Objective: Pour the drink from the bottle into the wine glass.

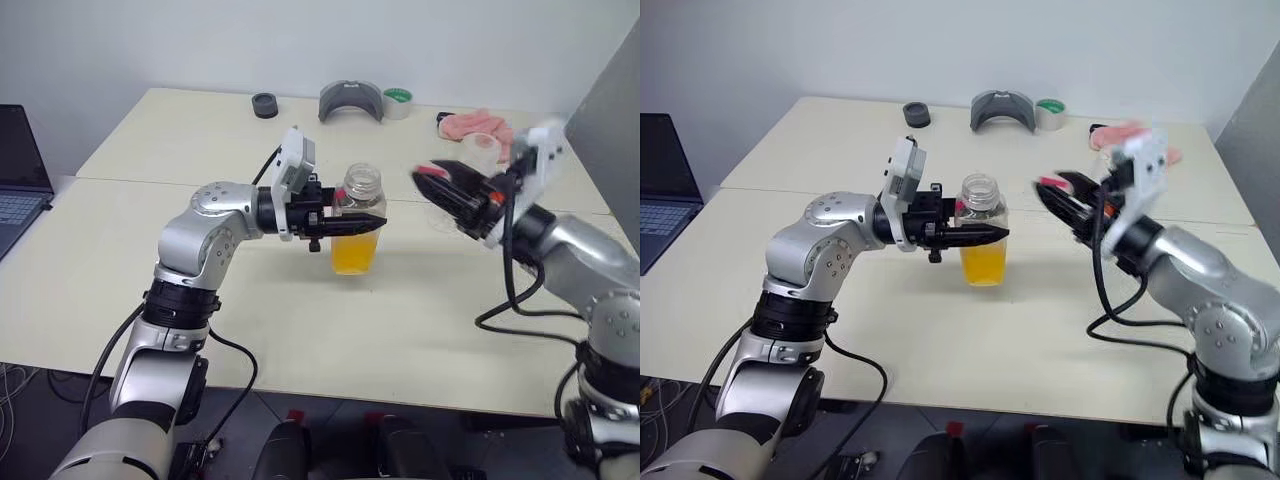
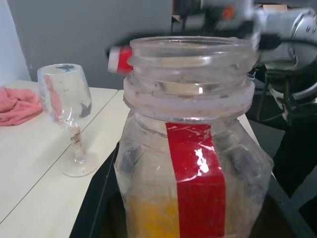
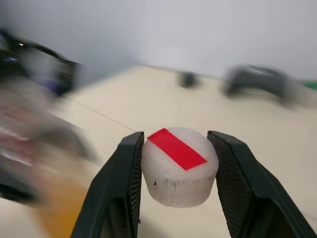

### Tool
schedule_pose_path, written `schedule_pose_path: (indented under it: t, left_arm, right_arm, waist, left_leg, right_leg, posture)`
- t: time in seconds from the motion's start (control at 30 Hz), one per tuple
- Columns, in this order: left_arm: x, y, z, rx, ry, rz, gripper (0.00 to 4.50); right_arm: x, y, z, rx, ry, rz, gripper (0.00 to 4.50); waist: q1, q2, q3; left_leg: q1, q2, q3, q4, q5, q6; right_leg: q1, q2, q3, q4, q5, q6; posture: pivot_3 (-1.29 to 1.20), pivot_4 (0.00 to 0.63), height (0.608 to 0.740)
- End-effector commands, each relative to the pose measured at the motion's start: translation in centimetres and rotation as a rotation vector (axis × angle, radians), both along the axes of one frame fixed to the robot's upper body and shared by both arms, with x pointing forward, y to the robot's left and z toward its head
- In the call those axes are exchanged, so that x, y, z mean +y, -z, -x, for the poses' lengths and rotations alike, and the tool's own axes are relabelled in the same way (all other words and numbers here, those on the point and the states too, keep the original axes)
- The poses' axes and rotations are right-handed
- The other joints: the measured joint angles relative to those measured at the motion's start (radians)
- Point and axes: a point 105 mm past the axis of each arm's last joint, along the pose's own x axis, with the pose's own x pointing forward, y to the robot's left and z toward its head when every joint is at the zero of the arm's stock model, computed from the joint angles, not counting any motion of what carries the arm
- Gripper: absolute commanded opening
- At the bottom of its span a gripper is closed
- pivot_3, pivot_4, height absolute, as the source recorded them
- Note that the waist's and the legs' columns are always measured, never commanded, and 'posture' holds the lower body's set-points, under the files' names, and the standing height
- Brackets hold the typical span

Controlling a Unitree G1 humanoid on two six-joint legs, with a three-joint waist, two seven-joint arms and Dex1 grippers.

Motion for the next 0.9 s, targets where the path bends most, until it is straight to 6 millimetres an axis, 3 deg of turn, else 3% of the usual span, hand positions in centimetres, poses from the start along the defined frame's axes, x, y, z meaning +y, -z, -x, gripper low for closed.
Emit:
schedule_pose_path:
  t: [0.03,0.27,0.53,0.8,0.9]
  left_arm:
    - [-0.4,-1.6,0.6,-0.069,0.032,0.033,1.79]
    - [-0.6,-1.7,0.6,-0.077,0.046,0.033,1.79]
    - [-0.6,-1.8,0.5,-0.078,0.045,0.032,1.79]
    - [-0.5,-1.9,0.4,-0.077,0.043,0.033,1.79]
    - [-0.5,-1.9,0.3,-0.078,0.041,0.033,1.79]
  right_arm:
    - [-4.3,2.7,-0.3,0.007,0.316,0.038,1.75]
    - [-4.3,9.6,0.7,0.164,0.368,0.069,1.75]
    - [-4.3,12.7,0.9,0.256,0.395,0.065,1.75]
    - [-4.0,11.9,1.1,0.256,0.373,0.073,4.43]
    - [-4.3,11.0,1.0,0.233,0.369,0.106,4.47]
  waist:
    - [0.000,0.000,0.000]
    - [-0.011,0.001,0.000]
    - [-0.008,0.001,0.000]
    - [-0.005,0.001,0.000]
    - [-0.005,0.001,0.000]
  left_leg:
    - [0.000,0.000,0.000,0.000,0.000,0.000]
    - [0.002,0.001,0.002,0.000,0.000,0.000]
    - [0.003,0.001,0.002,0.000,0.000,0.000]
    - [0.002,0.001,0.001,0.000,0.000,0.000]
    - [0.003,0.001,0.001,0.000,0.000,0.000]
  right_leg:
    - [0.000,0.000,0.000,0.000,0.000,0.000]
    - [0.000,0.003,0.003,0.001,0.000,0.000]
    - [0.000,0.005,0.003,0.001,0.000,0.000]
    - [0.000,0.005,0.003,0.001,0.000,0.000]
    - [0.000,0.005,0.003,0.001,0.000,0.000]
  posture:
    - [0.00,0.150,0.740]
    - [0.00,0.150,0.740]
    - [0.00,0.150,0.740]
    - [0.00,0.150,0.740]
    - [0.00,0.150,0.740]
